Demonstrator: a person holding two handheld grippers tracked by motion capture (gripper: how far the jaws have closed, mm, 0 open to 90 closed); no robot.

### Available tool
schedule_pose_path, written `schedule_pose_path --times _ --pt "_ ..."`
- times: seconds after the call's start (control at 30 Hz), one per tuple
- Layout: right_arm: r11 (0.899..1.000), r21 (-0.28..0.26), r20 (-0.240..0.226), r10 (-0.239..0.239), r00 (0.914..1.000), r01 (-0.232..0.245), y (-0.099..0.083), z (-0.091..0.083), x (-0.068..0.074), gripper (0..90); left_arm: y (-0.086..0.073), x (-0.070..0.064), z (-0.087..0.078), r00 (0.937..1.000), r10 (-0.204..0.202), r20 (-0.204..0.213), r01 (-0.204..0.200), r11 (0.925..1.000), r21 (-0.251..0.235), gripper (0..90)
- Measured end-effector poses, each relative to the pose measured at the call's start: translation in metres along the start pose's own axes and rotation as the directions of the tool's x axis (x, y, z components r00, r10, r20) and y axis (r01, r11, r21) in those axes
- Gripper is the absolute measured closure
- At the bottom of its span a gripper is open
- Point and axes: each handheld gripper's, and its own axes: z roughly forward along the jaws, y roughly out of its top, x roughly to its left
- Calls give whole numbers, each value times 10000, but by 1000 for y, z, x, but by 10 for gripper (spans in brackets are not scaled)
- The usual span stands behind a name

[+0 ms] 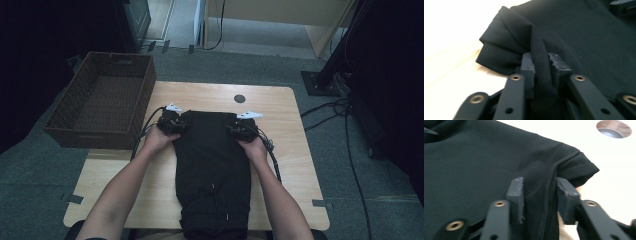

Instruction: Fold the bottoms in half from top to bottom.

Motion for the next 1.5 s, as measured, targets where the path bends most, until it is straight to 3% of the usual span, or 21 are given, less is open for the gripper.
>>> schedule_pose_path --times 0.13,0.2,0.27,0.33,0.37,0.47,0.6,0.67,0.73,0.77,0.83,0.9,1.1,1.27,1.37,1.5 --pt "9997 117 -304 200 9993 -197 1 -1 4 835 1 -2 1 9999 -83 124 82 9999 94 848" --pt "9984 416 -281 391 9988 -379 5 -1 5 865 4 1 -1 9984 -543 180 541 9985 115 856" --pt "9981 574 -205 227 9995 -215 12 -5 3 870 11 3 -7 9976 -671 161 673 9977 -78 859" --pt "9995 157 -261 280 9993 -276 21 -13 -1 871 22 3 -16 9977 -639 204 648 9969 -451 860" --pt "9984 -2 -349 561 9978 -562 27 -18 -5 870 27 2 -18 9983 -557 190 567 9969 -548 861" --pt "9957 -405 -438 815 9957 -833 43 -29 -11 870 48 -4 -32 9999 -130 42 133 9952 -971 861" --pt "9931 -1034 -322 516 9981 -547 72 -49 -12 868 76 -10 -58 9995 148 -278 -199 9810 -1929 860" --pt "9882 -1477 -211 377 9991 -404 88 -62 -12 867 89 -14 -75 9976 402 -568 -537 9640 -2605 860" --pt "9798 -1979 -123 261 9996 -280 100 -75 -13 867 95 -16 -84 9947 636 -811 -844 9543 -2868 859" --pt "9766 -2126 -105 297 9995 -313 103 -80 -12 867 95 -16 -86 9939 714 -836 -919 9568 -2759 858" --pt "9788 -1988 -232 467 9986 -503 103 -83 -12 866 92 -13 -87 9956 692 -631 -825 9667 -2424 856" --pt "9829 -1788 -441 360 9984 -433 96 -86 -9 864 84 -15 -90 9961 735 -495 -833 9672 -2399 856" --pt "9850 -1634 -279 -606 9978 552 67 -106 13 864 61 -36 -105 9925 1215 -97 -1205 9664 -2269 856" --pt "9873 -1583 -970 -300 9948 143 34 -133 27 861 26 -58 -111 9877 1507 421 -1398 9708 -1951 852" --pt "9893 -1431 -1107 -427 9929 266 15 -142 36 861 4 -68 -110 9857 1546 674 -1419 9762 -1641 851" --pt "9952 -721 -1192 -746 9901 663 -17 -138 50 858 -25 -71 -99 9877 1165 1041 -1044 9879 -1148 849"
